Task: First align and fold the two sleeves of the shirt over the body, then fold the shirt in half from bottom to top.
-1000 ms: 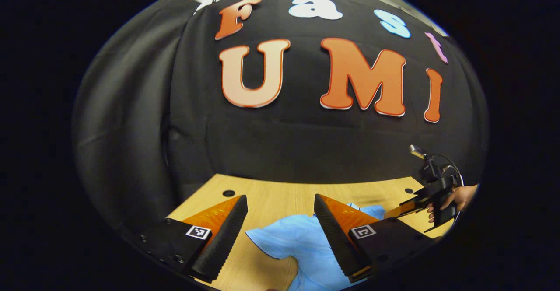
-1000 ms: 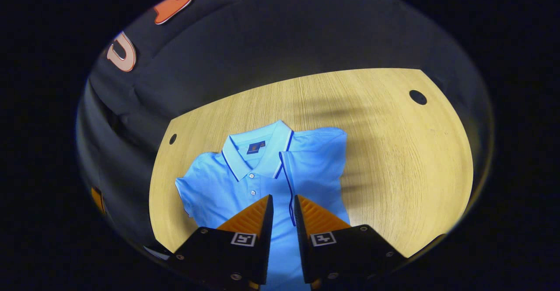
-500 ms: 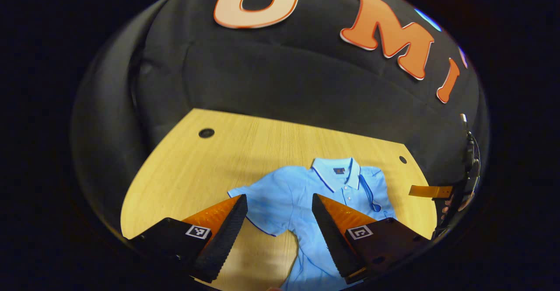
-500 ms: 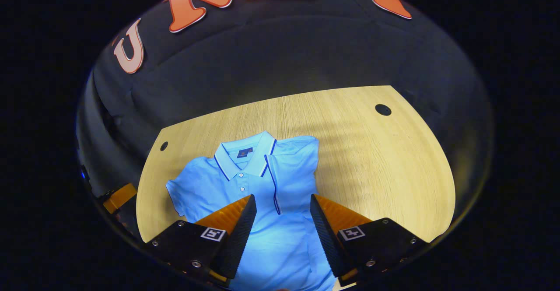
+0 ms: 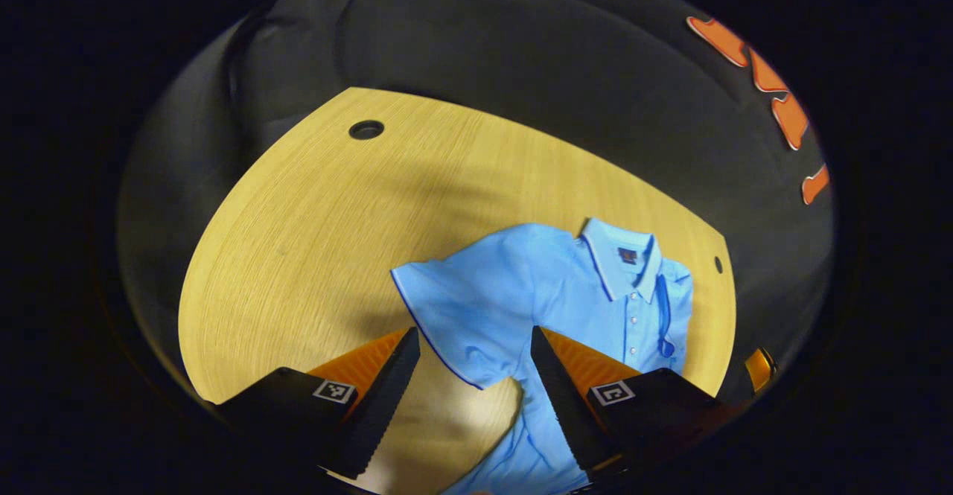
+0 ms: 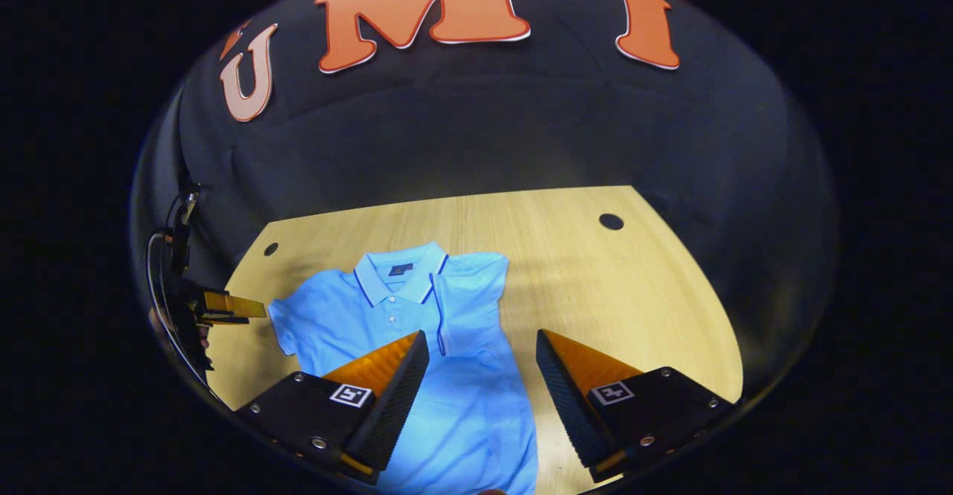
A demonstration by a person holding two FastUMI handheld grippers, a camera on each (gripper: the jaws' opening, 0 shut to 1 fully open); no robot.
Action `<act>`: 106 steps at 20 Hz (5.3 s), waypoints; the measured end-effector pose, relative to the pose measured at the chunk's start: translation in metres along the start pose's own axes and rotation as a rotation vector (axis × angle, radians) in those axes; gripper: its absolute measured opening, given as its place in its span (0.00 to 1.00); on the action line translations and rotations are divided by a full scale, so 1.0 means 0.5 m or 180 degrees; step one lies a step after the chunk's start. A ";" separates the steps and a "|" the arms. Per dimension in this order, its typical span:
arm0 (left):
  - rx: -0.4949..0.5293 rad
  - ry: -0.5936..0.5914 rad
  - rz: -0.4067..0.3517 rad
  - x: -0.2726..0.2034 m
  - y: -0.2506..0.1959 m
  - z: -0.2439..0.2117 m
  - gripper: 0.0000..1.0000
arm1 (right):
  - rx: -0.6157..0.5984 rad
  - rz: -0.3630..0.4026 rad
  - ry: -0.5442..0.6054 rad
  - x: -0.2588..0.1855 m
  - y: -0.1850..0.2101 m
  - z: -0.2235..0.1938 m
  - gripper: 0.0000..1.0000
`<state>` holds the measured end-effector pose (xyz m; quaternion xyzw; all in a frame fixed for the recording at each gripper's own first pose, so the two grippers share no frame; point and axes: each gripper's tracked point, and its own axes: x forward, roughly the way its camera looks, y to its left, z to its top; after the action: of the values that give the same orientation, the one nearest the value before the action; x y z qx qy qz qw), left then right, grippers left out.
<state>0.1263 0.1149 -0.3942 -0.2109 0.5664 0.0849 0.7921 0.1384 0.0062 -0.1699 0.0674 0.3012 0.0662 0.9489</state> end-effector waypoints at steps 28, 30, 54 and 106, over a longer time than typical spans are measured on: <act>0.0293 0.0228 0.0086 0.099 -0.102 0.008 0.10 | 0.0260 -0.0581 -0.0418 -0.222 -0.236 -0.080 0.92; 0.0479 0.0164 -0.0087 0.083 -0.156 0.018 0.09 | 0.0284 -0.0600 -0.0409 -0.221 -0.240 -0.088 0.92; 0.1518 0.0198 -0.0753 0.085 -0.435 -0.069 0.99 | 0.0059 -0.0599 -0.0147 -0.247 -0.223 -0.169 0.94; 0.1093 -0.0421 -0.0096 -0.180 -0.033 -0.645 0.13 | -0.0076 0.0378 0.0923 -0.211 -0.088 -0.617 0.06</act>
<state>-0.1763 -0.0291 -0.3930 -0.0750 0.5161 -0.0113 0.8532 -0.1224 -0.0275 -0.3678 0.0636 0.4297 0.1347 0.8906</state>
